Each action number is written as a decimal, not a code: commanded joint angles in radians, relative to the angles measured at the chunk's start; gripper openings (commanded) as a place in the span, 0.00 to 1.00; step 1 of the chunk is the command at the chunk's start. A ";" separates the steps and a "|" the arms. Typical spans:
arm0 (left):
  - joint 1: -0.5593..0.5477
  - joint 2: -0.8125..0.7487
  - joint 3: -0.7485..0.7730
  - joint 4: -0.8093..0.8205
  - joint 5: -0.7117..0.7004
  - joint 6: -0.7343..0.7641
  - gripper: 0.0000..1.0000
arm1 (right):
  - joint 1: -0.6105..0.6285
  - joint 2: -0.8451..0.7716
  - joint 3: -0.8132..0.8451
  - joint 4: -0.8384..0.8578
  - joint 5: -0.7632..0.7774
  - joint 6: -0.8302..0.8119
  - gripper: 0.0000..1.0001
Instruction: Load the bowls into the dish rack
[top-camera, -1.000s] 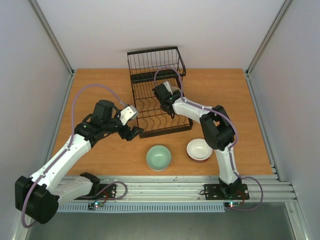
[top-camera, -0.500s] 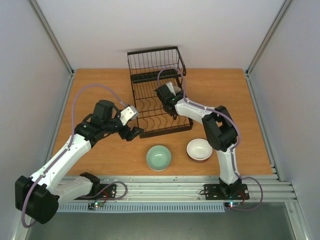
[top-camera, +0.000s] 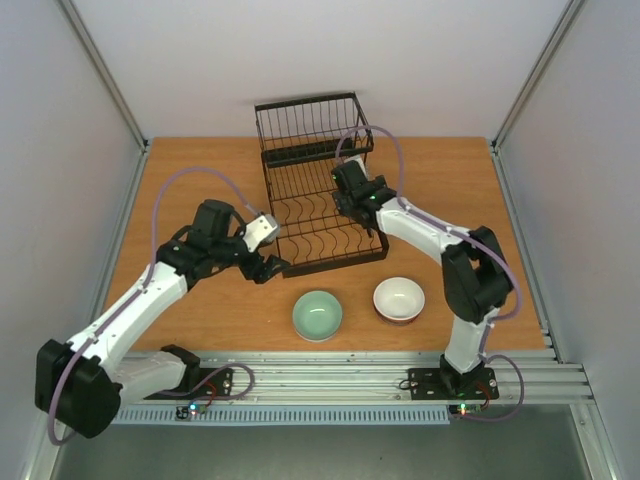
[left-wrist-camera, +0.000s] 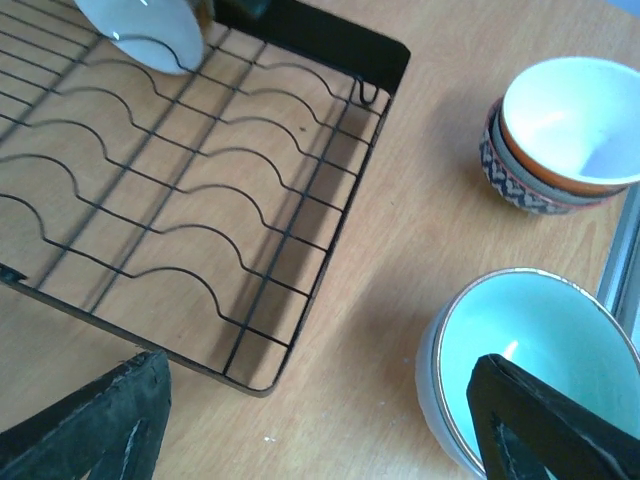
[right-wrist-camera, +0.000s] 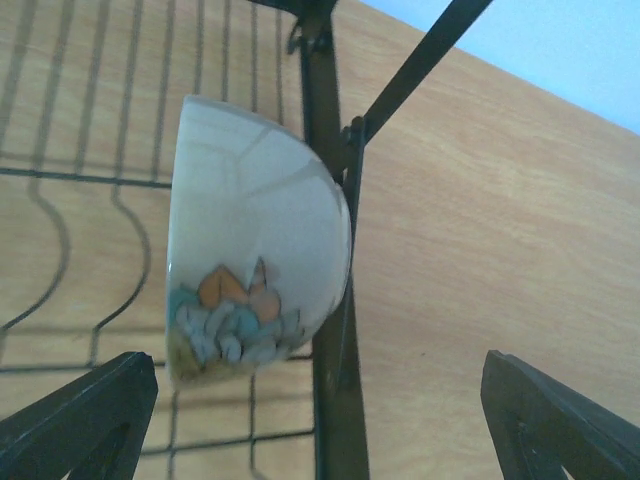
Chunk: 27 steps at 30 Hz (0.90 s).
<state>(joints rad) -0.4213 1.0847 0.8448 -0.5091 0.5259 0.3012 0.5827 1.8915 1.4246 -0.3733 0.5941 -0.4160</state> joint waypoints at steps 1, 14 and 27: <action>-0.031 0.078 0.040 -0.073 0.055 0.037 0.80 | -0.009 -0.164 -0.071 0.007 -0.269 0.068 0.90; -0.359 0.129 0.031 -0.252 -0.129 0.255 0.77 | -0.009 -0.664 -0.413 -0.107 -0.449 0.298 0.89; -0.412 0.308 0.068 -0.039 -0.376 0.204 0.73 | -0.006 -0.864 -0.538 -0.147 -0.519 0.344 0.88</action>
<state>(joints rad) -0.8257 1.3533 0.8734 -0.6216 0.2142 0.5087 0.5766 1.0458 0.9066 -0.4946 0.0948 -0.0971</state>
